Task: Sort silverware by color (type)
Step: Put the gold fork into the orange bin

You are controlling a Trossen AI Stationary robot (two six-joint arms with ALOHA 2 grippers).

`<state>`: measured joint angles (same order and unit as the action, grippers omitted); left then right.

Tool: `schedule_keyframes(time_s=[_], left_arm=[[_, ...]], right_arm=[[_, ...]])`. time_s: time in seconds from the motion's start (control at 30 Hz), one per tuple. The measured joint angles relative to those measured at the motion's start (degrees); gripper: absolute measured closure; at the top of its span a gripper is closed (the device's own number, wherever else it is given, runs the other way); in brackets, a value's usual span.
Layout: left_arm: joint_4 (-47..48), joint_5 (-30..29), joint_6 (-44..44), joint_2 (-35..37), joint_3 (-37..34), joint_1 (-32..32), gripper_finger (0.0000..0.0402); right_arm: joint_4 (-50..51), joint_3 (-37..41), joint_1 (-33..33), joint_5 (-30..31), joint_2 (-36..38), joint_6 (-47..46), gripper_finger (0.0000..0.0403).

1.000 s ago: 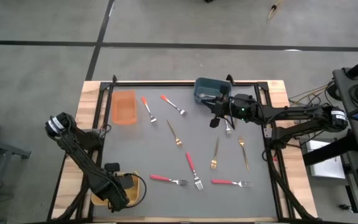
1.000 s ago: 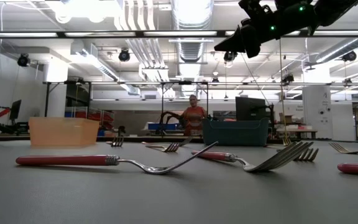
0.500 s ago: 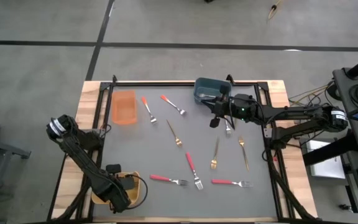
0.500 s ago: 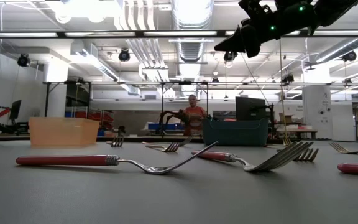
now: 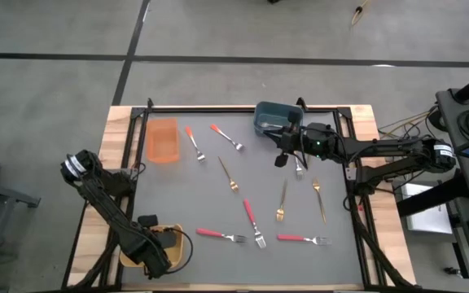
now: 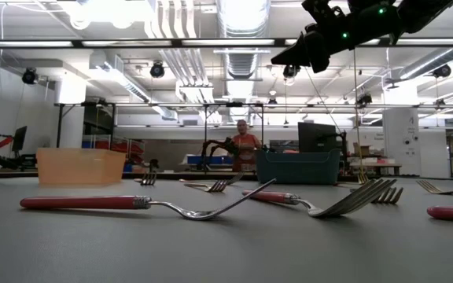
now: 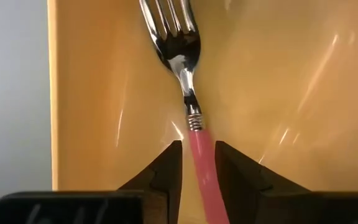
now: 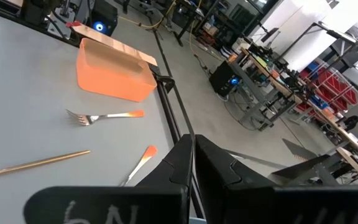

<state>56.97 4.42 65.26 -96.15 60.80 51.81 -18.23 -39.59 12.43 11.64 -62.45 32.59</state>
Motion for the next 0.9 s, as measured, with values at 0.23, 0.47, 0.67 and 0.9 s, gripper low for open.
schedule_keyframes(time_s=[0.23, 0.47, 0.67, 0.9], left_arm=[[1.03, 4.09, 0.26, 0.99, 2.20, 0.00, 0.0322], [8.36, -1.61, -1.23, 2.91, 9.25, -0.54, 0.0322], [12.94, -16.85, -6.98, 7.05, 13.17, -3.22, 0.0326], [10.61, -35.40, -24.30, 14.41, 12.76, -9.74, 0.0327]], right_arm=[[0.01, 0.00, 0.00, 0.00, -0.01, -0.18, 0.0394], [0.01, 0.00, 0.00, 0.00, -0.01, -7.55, 0.0394], [0.00, 0.00, -0.02, -0.06, 0.00, -15.65, 0.0394], [3.34, -0.22, -0.13, -3.12, 0.01, -29.09, 0.0394]])
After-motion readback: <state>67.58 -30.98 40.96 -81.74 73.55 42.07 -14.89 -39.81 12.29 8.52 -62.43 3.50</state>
